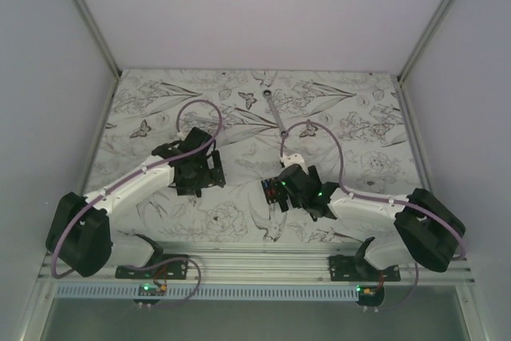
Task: Snap on the fuse box
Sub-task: Adjust the fuse box base at the center of the board.
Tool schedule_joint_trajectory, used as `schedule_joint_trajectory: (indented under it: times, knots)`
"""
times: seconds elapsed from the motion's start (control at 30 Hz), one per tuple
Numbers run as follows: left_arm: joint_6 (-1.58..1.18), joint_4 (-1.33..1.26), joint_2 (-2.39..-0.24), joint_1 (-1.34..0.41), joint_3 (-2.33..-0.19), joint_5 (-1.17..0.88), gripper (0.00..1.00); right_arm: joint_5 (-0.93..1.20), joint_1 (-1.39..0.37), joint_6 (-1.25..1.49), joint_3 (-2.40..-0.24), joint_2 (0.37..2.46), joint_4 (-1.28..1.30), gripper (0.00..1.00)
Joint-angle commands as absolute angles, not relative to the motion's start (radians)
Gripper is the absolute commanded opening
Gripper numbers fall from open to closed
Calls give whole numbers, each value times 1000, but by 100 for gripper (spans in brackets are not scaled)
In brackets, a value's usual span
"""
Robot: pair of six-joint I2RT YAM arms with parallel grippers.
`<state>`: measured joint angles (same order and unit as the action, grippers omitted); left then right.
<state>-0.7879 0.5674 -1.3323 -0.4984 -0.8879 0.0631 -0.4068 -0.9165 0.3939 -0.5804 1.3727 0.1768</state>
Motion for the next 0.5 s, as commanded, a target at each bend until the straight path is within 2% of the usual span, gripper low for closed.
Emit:
schedule_joint_trajectory:
  times: [0.0,0.1,0.2,0.47]
  knots:
    - [-761,574,-1305,-489,-868,90,100,-466,-884,389,-657,1387,214,99]
    - [-759,574,-1290,-488,-863,94,100,-396,-887,375,-715,1371,260,96]
    - [-756,574,-1281,-488,-859,95,100,-316,-898,385,-765,1339,305,88]
    - [-747,575,-1253,-488,-854,90,100,-174,-918,455,-917,1405,408,42]
